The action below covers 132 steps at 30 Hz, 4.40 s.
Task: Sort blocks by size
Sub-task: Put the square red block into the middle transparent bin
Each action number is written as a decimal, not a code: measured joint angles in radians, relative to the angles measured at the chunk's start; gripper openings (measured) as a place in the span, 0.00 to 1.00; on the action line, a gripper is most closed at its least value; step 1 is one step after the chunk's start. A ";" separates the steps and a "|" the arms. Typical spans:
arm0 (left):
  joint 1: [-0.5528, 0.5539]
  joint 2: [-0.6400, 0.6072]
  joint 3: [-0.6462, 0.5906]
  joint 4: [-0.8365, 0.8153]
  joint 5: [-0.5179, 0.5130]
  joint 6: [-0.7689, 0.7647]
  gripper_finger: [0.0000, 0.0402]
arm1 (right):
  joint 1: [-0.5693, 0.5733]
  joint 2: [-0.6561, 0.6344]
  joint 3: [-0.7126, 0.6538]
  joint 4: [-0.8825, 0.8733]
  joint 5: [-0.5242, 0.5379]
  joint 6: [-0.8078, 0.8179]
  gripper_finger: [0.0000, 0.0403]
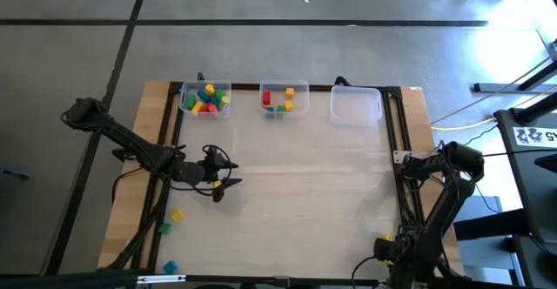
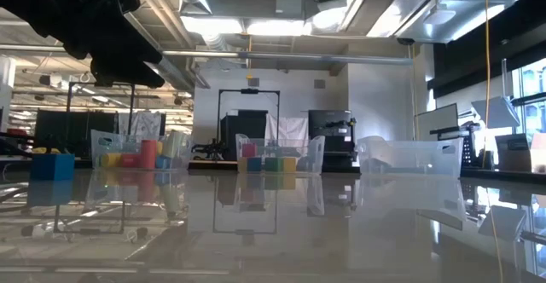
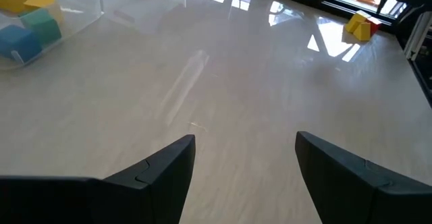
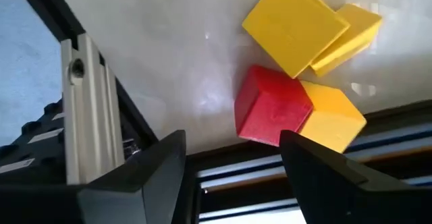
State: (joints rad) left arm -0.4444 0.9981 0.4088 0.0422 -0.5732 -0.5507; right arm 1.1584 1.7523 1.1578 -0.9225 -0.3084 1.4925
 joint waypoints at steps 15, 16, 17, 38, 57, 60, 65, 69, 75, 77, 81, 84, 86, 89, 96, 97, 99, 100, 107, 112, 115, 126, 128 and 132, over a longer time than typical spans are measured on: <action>0.000 0.000 0.000 0.000 0.000 0.000 0.63 | -0.038 -0.003 -0.046 0.190 -0.014 -0.063 0.60; 0.000 0.000 0.000 0.000 0.000 0.000 0.63 | -0.050 -0.003 -0.046 0.204 -0.007 -0.078 0.60; 0.000 0.000 0.000 0.000 0.000 0.000 0.63 | -0.062 -0.003 -0.045 0.217 0.005 -0.090 0.60; 0.000 0.000 0.000 0.000 0.000 0.000 0.63 | -0.423 0.001 -0.048 0.195 0.479 -0.756 0.60; 0.000 0.000 0.000 0.000 0.000 -0.004 0.63 | -0.546 0.002 0.059 0.031 0.579 -0.713 0.60; 0.000 0.000 0.000 0.000 0.000 -0.005 0.63 | -0.546 0.002 0.031 0.034 0.579 -0.608 0.60; 0.000 0.000 0.000 0.000 0.000 -0.006 0.63 | -0.546 0.001 -0.012 0.109 0.580 -0.561 0.60; 0.000 0.000 0.000 0.000 0.000 -0.006 0.63 | -0.553 0.001 -0.042 0.152 0.612 -0.552 0.60; 0.000 0.000 0.000 -0.001 0.000 -0.003 0.63 | -0.566 0.001 -0.087 0.199 0.627 -0.549 0.60; 0.000 0.000 0.000 -0.001 0.000 -0.003 0.63 | -0.566 0.001 -0.109 0.229 0.627 -0.549 0.60; 0.000 0.000 0.000 -0.001 0.000 -0.003 0.63 | -0.565 0.001 -0.144 0.286 0.623 -0.548 0.59; 0.000 0.000 0.000 -0.001 0.000 -0.003 0.63 | -0.565 0.000 -0.167 0.325 0.623 -0.547 0.53; 0.000 0.000 0.000 -0.001 0.000 -0.003 0.63 | -0.565 0.000 -0.181 0.334 0.623 -0.547 0.48; 0.000 0.000 0.000 -0.001 0.000 -0.003 0.63 | -0.565 -0.001 -0.190 0.335 0.623 -0.551 0.38; 0.000 0.000 0.000 -0.001 0.000 -0.003 0.63 | -0.567 -0.002 -0.173 0.339 0.665 -0.659 0.33; 0.000 0.000 0.000 -0.001 0.000 -0.003 0.63 | -0.574 -0.002 -0.163 0.341 0.682 -0.681 0.33; 0.000 0.000 0.000 0.000 0.000 -0.003 0.63 | -0.592 -0.002 -0.140 0.339 0.709 -0.736 0.34; 0.000 0.000 0.000 0.000 0.000 -0.003 0.63 | -0.605 -0.002 -0.125 0.331 0.724 -0.770 0.35; 0.000 0.000 0.000 0.001 0.000 -0.003 0.63 | -0.753 -0.002 -0.017 0.321 0.817 -1.111 0.34; 0.000 0.000 0.000 0.001 0.000 -0.003 0.63 | -0.895 -0.002 0.045 0.332 0.840 -1.340 0.34; 0.000 0.000 0.000 0.001 0.000 -0.003 0.63 | -0.982 -0.002 0.066 0.348 0.840 -1.452 0.34; 0.000 0.000 0.000 0.000 0.000 -0.003 0.63 | -1.310 -0.001 0.081 0.547 0.754 -1.767 0.34; 0.000 0.000 0.000 0.000 0.000 -0.003 0.63 | -1.367 -0.001 0.081 0.598 0.709 -1.807 0.34; 0.000 0.000 0.000 0.000 0.000 -0.003 0.63 | -1.468 -0.001 0.081 0.684 0.646 -1.845 0.34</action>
State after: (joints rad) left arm -0.4442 0.9977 0.4084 0.0425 -0.5732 -0.5541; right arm -0.3094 1.7512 1.2388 -0.2389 0.3378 -0.3524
